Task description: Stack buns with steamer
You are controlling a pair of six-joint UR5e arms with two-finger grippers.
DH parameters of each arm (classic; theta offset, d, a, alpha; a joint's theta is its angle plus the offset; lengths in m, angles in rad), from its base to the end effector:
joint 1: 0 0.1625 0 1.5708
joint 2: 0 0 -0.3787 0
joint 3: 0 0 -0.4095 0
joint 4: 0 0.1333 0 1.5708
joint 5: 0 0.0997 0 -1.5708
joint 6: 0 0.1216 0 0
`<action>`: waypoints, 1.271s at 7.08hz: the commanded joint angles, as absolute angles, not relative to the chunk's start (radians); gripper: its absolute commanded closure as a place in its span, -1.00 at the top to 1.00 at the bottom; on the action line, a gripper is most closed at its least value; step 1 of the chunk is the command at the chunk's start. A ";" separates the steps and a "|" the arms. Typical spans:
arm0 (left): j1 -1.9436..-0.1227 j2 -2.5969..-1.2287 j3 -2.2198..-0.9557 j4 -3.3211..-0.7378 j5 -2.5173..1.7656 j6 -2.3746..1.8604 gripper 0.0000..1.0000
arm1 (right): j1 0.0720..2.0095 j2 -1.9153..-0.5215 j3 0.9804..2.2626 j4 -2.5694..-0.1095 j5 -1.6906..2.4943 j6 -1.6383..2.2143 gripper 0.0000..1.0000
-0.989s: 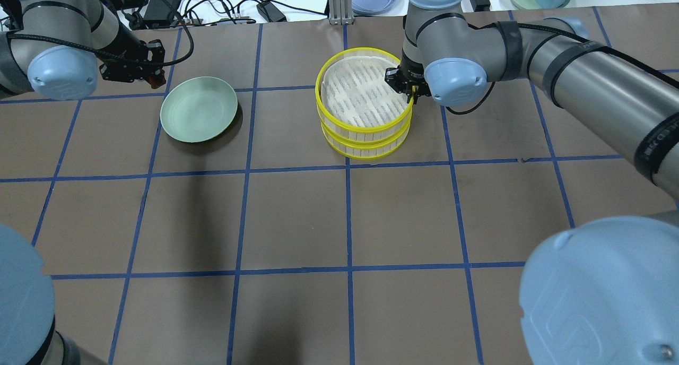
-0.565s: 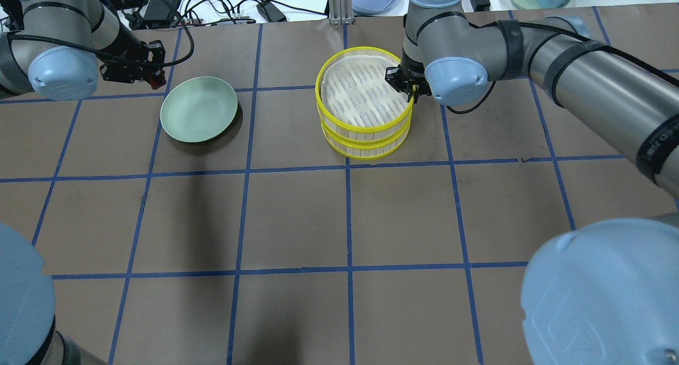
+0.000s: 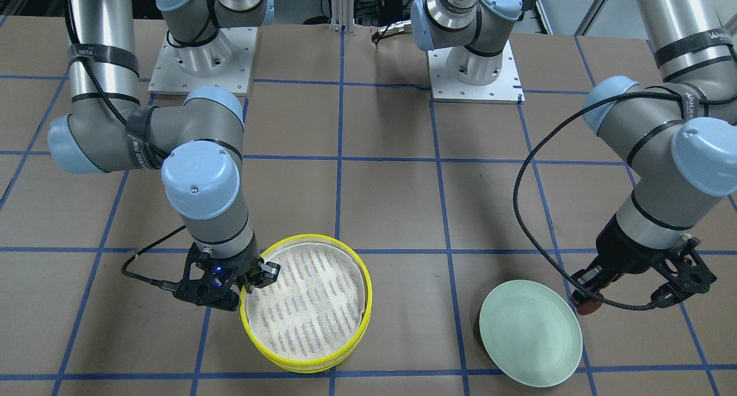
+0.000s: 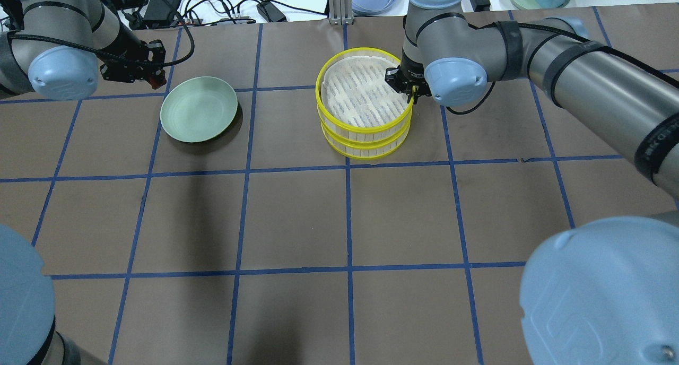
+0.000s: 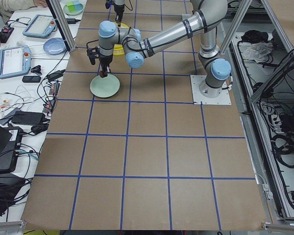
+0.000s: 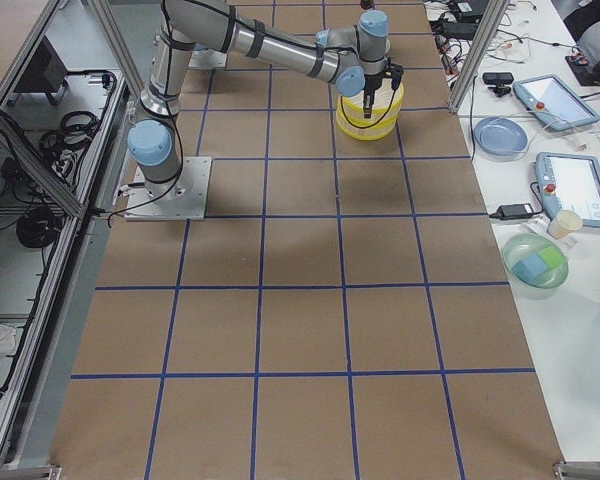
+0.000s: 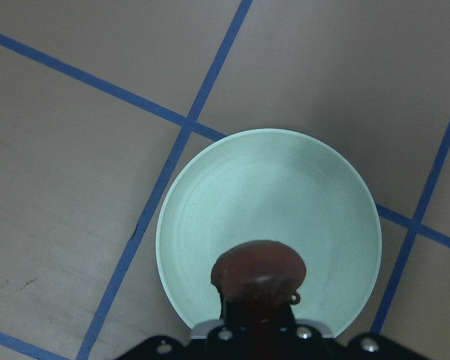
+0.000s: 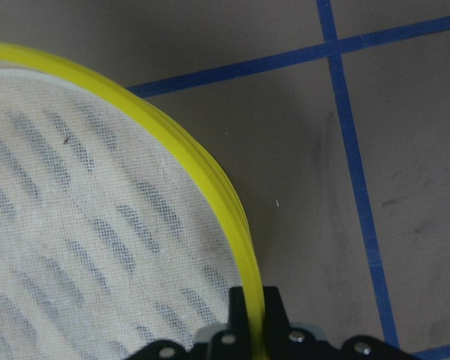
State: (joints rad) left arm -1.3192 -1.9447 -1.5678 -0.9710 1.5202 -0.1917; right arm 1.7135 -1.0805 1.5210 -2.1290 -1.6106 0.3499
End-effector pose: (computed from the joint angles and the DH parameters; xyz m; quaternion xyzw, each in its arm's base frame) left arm 0.0254 -0.6590 0.2710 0.2155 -0.9695 0.1149 0.0217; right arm 0.2213 -0.6370 0.2130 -0.1044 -0.9926 0.0619 0.0049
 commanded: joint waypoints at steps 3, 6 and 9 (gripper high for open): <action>-1.318 -1.953 -1.568 -0.969 1.520 -0.189 -1.00 | 1.713 -1.078 1.522 -2.132 -1.611 0.347 -0.50; -1.319 -1.945 -1.568 -0.969 1.520 -0.190 -1.00 | 1.712 -1.084 1.522 -2.137 -1.609 0.348 -0.35; -1.376 -1.913 -1.542 -0.968 1.468 -0.395 -1.00 | 1.700 -1.159 1.520 -2.123 -1.595 0.331 0.76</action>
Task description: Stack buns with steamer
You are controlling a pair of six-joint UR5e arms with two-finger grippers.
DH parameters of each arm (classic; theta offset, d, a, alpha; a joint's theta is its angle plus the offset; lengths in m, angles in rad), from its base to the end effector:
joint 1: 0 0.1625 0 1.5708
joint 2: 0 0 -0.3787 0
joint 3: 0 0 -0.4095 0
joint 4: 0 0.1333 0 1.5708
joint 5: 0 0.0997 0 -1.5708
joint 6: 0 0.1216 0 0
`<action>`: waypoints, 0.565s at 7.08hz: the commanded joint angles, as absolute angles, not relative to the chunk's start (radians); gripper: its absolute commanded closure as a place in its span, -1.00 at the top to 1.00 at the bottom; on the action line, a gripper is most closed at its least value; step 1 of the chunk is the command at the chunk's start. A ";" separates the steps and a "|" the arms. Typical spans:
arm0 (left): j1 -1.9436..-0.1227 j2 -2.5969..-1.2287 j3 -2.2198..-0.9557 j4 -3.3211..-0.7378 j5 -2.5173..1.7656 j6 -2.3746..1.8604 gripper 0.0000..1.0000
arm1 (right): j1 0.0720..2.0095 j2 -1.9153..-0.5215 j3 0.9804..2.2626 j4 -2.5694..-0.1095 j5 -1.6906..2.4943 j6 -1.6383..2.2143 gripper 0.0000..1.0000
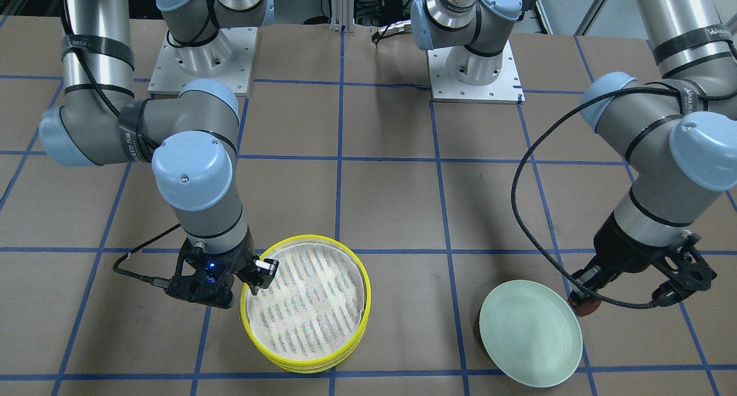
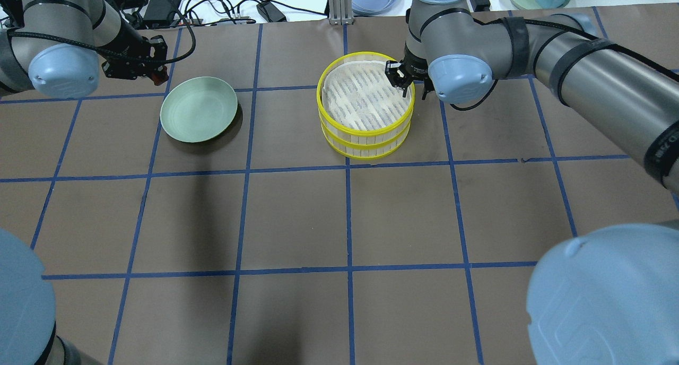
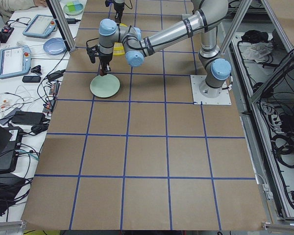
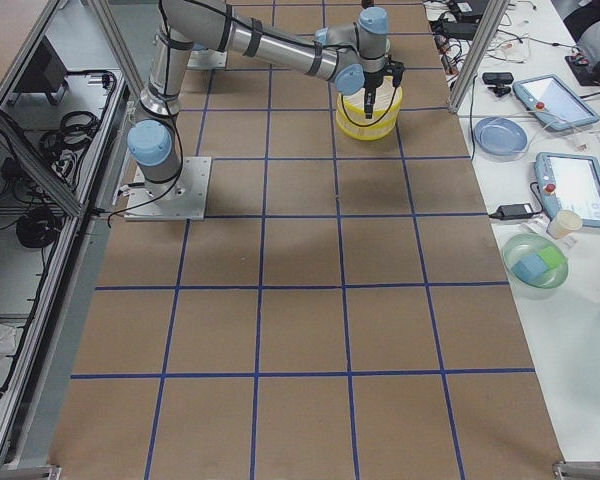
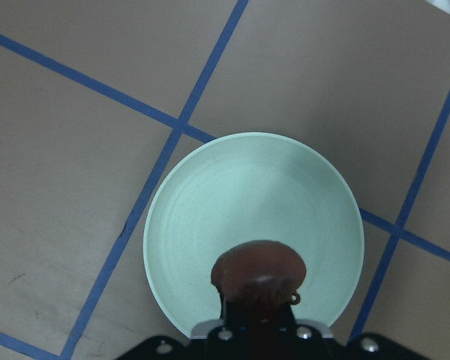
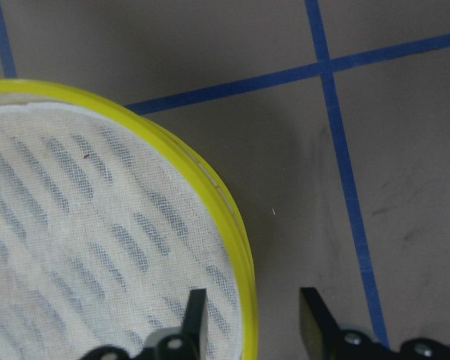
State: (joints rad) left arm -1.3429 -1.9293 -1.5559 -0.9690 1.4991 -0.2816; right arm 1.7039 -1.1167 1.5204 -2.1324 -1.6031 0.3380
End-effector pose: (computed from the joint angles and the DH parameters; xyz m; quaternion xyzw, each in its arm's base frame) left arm 0.0076 -0.6612 0.2874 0.2453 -0.9602 0.1277 0.0390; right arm 0.2159 -0.6373 0.2376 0.1032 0.9914 -0.0804 0.0027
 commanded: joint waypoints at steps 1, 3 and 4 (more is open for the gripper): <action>-1.431 -1.904 -1.539 -0.954 1.468 -0.469 -1.00 | 1.700 -1.201 1.520 -2.061 -1.583 0.331 0.99; -1.524 -1.925 -1.545 -0.875 1.391 -0.742 -1.00 | 1.698 -1.340 1.520 -1.840 -1.510 0.325 0.99; -1.558 -1.933 -1.557 -0.783 1.328 -0.905 -1.00 | 1.697 -1.429 1.520 -1.745 -1.511 0.289 1.00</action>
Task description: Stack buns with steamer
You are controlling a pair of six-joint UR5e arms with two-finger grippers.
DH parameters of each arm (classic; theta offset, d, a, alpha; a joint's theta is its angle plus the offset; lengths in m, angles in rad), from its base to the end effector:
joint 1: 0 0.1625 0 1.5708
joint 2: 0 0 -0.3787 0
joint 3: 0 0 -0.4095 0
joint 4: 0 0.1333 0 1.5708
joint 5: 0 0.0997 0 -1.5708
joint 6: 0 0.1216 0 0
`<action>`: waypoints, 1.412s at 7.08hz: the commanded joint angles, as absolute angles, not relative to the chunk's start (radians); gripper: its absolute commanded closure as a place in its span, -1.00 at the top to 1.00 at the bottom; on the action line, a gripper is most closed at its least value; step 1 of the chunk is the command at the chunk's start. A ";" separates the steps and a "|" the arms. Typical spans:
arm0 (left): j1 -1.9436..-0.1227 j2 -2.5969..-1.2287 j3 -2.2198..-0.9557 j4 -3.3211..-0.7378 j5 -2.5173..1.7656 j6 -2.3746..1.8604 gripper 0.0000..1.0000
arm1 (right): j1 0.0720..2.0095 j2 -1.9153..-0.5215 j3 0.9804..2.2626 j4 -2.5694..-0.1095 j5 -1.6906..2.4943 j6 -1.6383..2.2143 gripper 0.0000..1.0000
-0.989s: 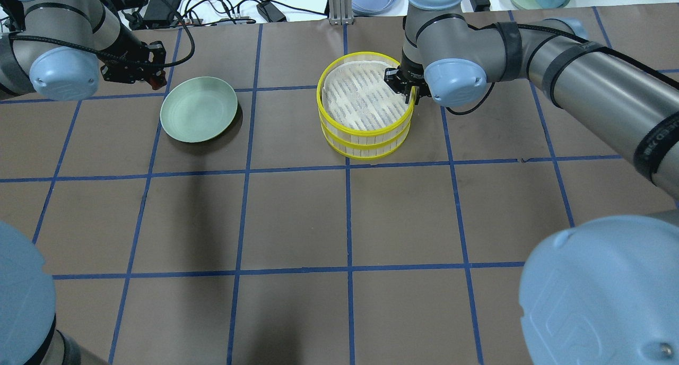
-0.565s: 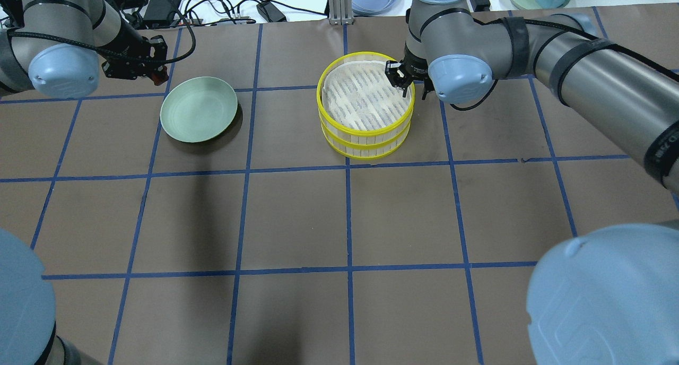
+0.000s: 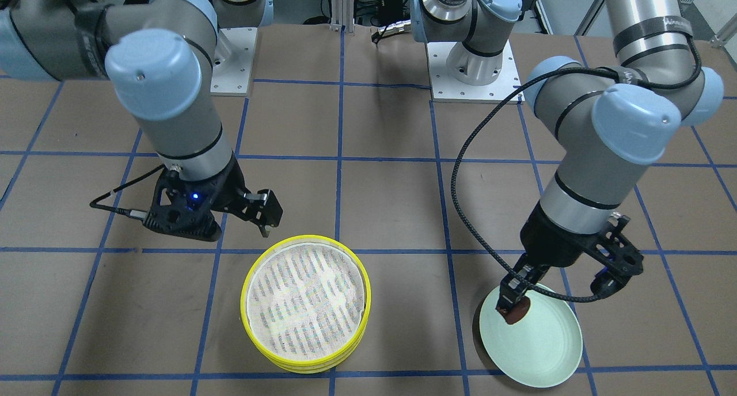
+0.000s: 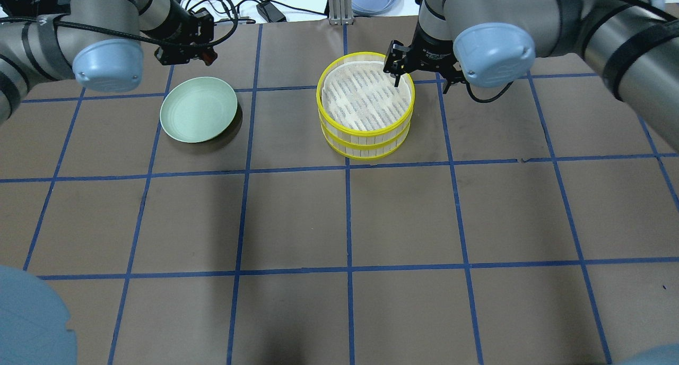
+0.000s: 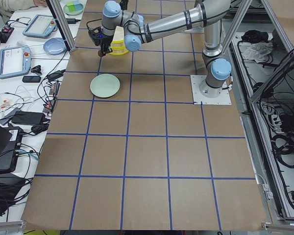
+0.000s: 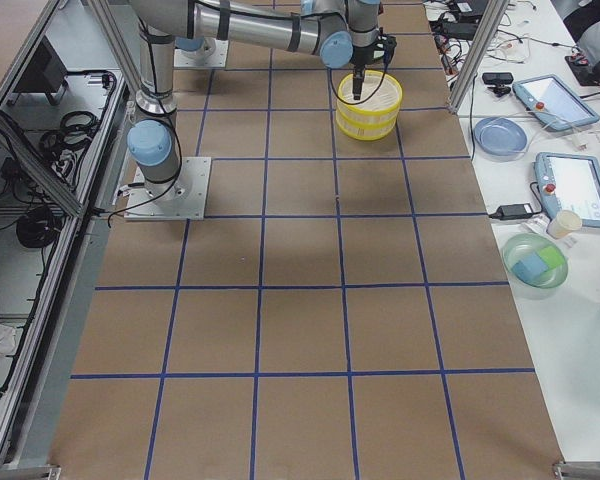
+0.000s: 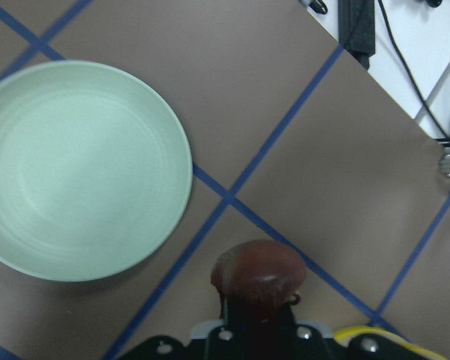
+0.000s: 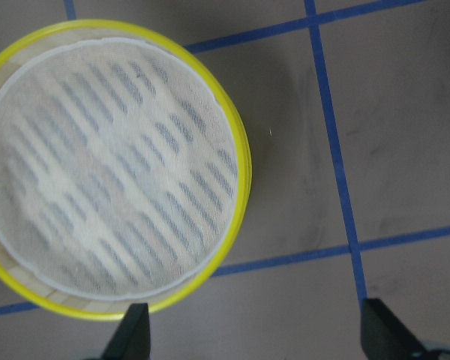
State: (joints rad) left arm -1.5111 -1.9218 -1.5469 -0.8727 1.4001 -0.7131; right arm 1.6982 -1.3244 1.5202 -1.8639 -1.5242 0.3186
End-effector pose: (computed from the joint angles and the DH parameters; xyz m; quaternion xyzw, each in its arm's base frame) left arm -0.1146 -0.6624 0.3110 0.3545 -0.9130 0.1472 0.1383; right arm 0.2147 -0.5825 0.3389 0.0942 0.9941 -0.0423 0.0334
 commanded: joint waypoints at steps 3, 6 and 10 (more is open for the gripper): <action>-1.702 -1.974 -1.559 -0.749 1.321 -1.105 -1.00 | 1.690 -1.566 1.519 -1.629 -1.558 0.047 1.00; -1.779 -2.054 -1.571 -0.609 1.302 -1.219 -1.00 | 1.654 -1.566 1.520 -1.637 -1.566 0.003 1.00; -1.810 -2.082 -1.594 -0.601 1.305 -1.272 0.68 | 1.651 -1.560 1.520 -1.626 -1.577 0.003 1.00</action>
State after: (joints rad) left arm -1.8052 -2.0794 -1.5910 -0.6053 1.3048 -1.2658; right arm 1.6512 -1.5605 1.5201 -1.6262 -1.5715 0.0032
